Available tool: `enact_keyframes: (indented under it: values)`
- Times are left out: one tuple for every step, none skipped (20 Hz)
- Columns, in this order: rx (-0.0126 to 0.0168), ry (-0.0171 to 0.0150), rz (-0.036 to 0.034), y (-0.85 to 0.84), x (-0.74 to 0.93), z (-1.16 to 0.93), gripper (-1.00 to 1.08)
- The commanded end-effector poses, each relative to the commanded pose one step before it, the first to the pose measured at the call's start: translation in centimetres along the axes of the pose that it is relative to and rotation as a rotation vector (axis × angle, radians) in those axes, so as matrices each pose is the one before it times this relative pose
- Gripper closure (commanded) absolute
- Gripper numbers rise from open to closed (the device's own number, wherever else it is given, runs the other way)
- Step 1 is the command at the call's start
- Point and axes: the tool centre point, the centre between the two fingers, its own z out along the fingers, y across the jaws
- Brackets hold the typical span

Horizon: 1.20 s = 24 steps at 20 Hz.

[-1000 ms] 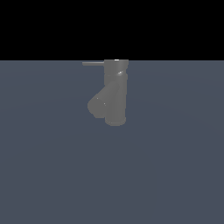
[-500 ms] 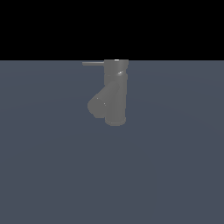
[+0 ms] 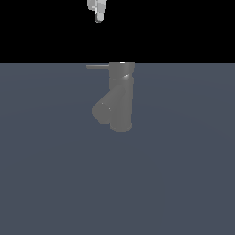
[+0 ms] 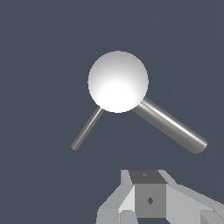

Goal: Turn on the faucet by rotating a designated handle.

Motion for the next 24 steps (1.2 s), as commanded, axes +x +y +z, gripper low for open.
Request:
enact_keyframes:
  values:
    - [-0.00246, 0.00589, 0.06677, -1.364, 0.370, 1.190, 1.08]
    - [-0.00105, 0.00277, 0.02588, -0.532, 0.101, 0.489, 1.08]
    - [-0.00099, 0.00299, 0.02578, -0.529, 0.082, 0.498, 1.08]
    - [-0.00092, 0.00320, 0.02568, -0.526, 0.062, 0.506, 1.08]
    - [-0.00083, 0.00341, 0.02557, -0.521, 0.043, 0.515, 1.08]
    - [-0.00073, 0.00361, 0.02546, -0.516, 0.023, 0.523, 1.08]
    - [-0.00063, 0.00380, 0.02535, -0.510, 0.004, 0.531, 1.08]
    - [-0.00051, 0.00399, 0.02522, -0.503, -0.015, 0.539, 1.08]
    - [-0.00038, 0.00417, 0.02510, -0.495, -0.034, 0.546, 1.08]
    - [-0.00024, 0.00435, 0.02495, -0.487, -0.054, 0.554, 1.08]
    - [-0.00010, 0.00452, 0.02483, -0.477, -0.071, 0.561, 1.08]
    - [0.00006, 0.00467, 0.02468, -0.467, -0.090, 0.568, 1.08]
    - [0.00022, 0.00482, 0.02455, -0.457, -0.108, 0.575, 1.08]
    - [0.00039, 0.00490, 0.02411, -0.440, -0.124, 0.575, 1.08]
    - [0.00054, 0.00479, 0.02285, -0.408, -0.135, 0.554, 1.08]
    - [0.00066, 0.00463, 0.02149, -0.376, -0.142, 0.529, 1.08]
    - [0.00076, 0.00445, 0.02015, -0.344, -0.146, 0.503, 1.08]
    - [0.00084, 0.00425, 0.01882, -0.314, -0.148, 0.476, 1.08]
    - [0.00090, 0.00402, 0.01751, -0.285, -0.148, 0.449, 1.08]
    - [0.00094, 0.00379, 0.01622, -0.258, -0.145, 0.420, 1.08]
    - [0.00096, 0.00354, 0.01495, -0.232, -0.141, 0.391, 1.08]
    - [0.00096, 0.00328, 0.01368, -0.207, -0.136, 0.362, 1.08]
    - [0.00094, 0.00302, 0.01245, -0.184, -0.128, 0.332, 1.08]
    - [0.00090, 0.00274, 0.01121, -0.162, -0.120, 0.302, 1.08]
